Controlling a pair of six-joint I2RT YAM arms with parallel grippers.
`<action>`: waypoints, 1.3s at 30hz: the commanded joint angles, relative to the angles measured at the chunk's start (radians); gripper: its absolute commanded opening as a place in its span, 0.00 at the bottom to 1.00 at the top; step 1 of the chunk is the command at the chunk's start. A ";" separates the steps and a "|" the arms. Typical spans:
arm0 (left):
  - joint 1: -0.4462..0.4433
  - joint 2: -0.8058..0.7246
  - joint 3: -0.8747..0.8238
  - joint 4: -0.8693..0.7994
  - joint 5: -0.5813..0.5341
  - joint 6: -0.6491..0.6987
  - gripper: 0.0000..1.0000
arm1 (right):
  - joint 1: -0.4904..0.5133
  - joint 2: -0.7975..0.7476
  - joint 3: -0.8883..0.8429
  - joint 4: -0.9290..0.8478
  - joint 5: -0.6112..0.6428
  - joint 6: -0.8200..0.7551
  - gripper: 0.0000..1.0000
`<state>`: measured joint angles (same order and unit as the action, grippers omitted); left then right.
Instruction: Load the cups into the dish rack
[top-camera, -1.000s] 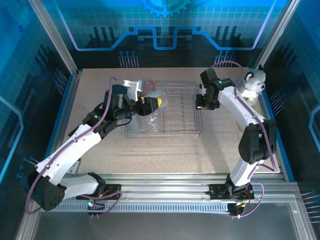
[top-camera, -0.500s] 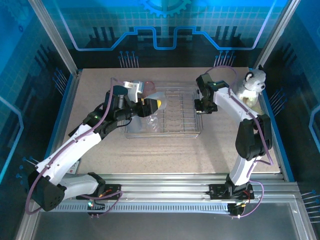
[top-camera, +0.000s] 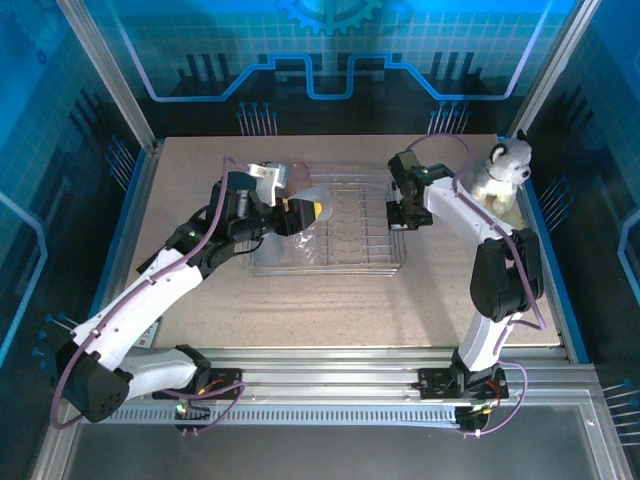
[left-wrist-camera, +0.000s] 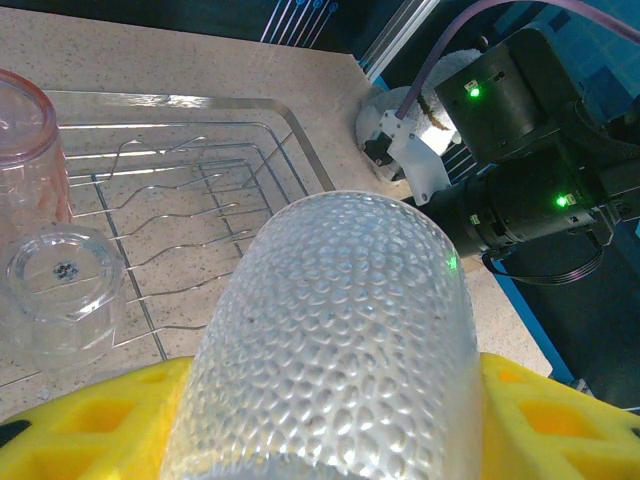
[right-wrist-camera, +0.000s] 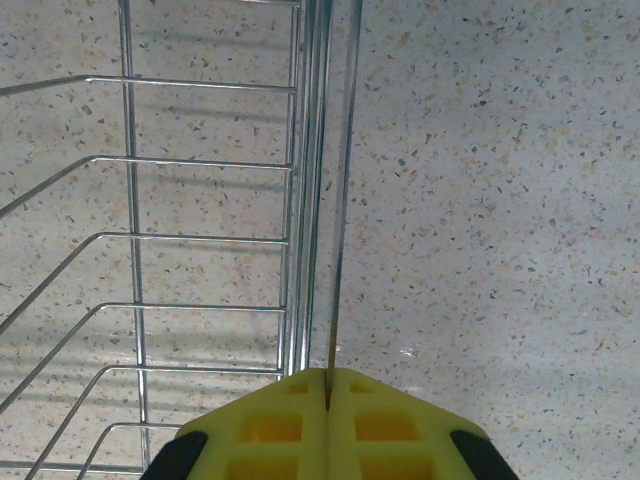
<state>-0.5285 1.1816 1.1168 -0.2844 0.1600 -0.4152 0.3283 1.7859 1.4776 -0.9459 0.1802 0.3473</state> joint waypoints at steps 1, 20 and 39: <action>-0.007 -0.004 0.012 -0.013 -0.017 0.020 0.25 | 0.037 -0.009 -0.032 -0.016 0.008 0.001 0.00; -0.008 0.016 0.039 -0.069 -0.037 0.024 0.25 | 0.207 -0.123 -0.143 0.009 0.047 0.086 0.00; -0.008 0.007 0.027 -0.124 -0.079 0.019 0.24 | 0.324 -0.170 -0.225 0.085 0.019 0.113 0.00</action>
<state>-0.5285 1.1950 1.1202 -0.3935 0.1032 -0.4114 0.5991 1.6257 1.2800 -0.8692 0.2623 0.4980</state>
